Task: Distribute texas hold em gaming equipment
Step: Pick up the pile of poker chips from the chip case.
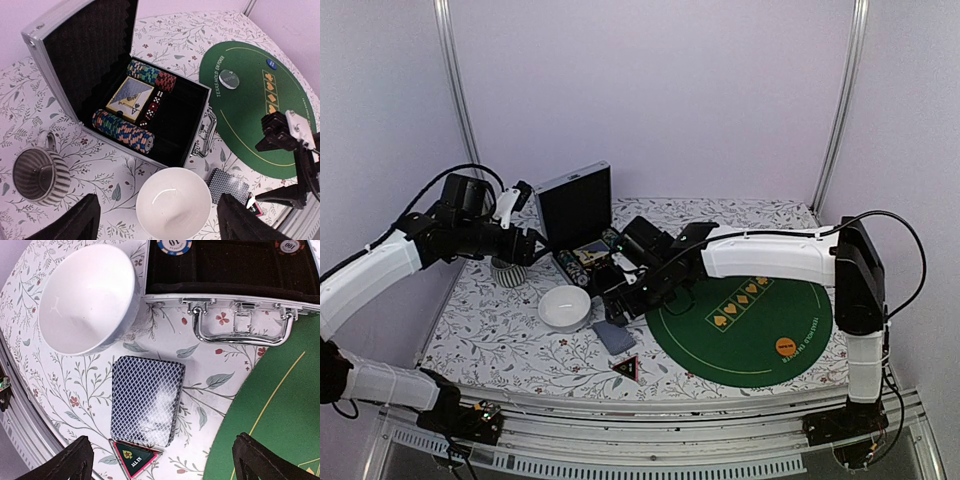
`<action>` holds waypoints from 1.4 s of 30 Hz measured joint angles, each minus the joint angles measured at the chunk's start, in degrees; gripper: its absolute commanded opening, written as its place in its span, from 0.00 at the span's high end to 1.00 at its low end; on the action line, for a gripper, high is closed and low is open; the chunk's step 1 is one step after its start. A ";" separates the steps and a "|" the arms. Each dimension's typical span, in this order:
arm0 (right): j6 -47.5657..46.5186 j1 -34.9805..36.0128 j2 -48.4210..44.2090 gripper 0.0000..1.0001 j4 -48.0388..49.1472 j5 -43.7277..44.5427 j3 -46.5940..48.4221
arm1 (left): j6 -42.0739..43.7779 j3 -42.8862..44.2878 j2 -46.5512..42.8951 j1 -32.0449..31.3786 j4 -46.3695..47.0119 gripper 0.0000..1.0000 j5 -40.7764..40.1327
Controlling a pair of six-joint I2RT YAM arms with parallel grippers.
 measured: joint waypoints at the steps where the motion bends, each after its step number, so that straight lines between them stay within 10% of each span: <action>1: 0.13 0.33 0.48 0.01 -0.20 -0.15 0.24 | -0.31 -0.81 -1.14 0.04 0.76 0.16 -0.24; 33: -2.27 -0.28 1.95 0.01 1.33 7.89 4.44 | -4.63 -11.02 -9.29 3.17 10.10 0.02 -2.10; 42: -6.16 -4.52 -0.63 0.01 9.33 8.28 -0.96 | -4.57 -5.33 -0.96 3.17 8.13 0.16 -0.63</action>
